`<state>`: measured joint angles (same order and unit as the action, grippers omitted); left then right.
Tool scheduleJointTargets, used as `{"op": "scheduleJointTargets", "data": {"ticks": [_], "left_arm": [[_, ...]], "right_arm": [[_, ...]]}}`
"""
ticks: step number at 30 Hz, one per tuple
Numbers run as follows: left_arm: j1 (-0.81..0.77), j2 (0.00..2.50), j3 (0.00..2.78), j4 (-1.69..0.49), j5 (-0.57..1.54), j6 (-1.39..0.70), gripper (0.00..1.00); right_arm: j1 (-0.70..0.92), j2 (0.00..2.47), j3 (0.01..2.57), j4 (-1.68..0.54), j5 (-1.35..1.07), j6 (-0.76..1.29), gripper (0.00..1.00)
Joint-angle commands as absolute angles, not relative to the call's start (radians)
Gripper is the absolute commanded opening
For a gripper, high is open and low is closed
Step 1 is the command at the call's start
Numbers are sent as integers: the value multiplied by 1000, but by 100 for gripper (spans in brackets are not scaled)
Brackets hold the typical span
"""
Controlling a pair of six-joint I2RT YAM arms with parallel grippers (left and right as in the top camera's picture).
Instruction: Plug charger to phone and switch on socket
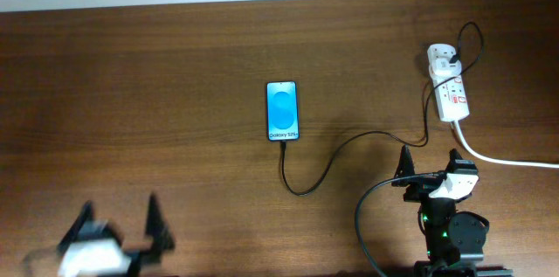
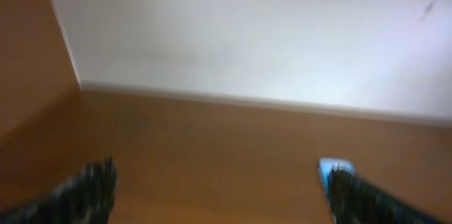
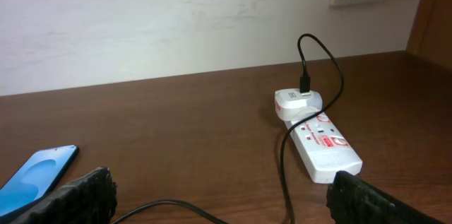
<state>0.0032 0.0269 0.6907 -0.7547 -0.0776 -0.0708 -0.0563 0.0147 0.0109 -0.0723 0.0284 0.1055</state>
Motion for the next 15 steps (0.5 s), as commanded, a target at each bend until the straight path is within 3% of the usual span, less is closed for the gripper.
{"op": "scheduleJointTargets", "data": {"ticks": [1,7,15], "left_arm": [[5,6,416,-519,-59,-50,100],[5,6,70,-104,-43,31,99],[5,6,8,-80,-40,185,99]], "right_arm": [[-59,6,6,-80,31,112,99],[-59,6,6,-80,31,112,98],[-59,6,6,-80,31,112,98]]}}
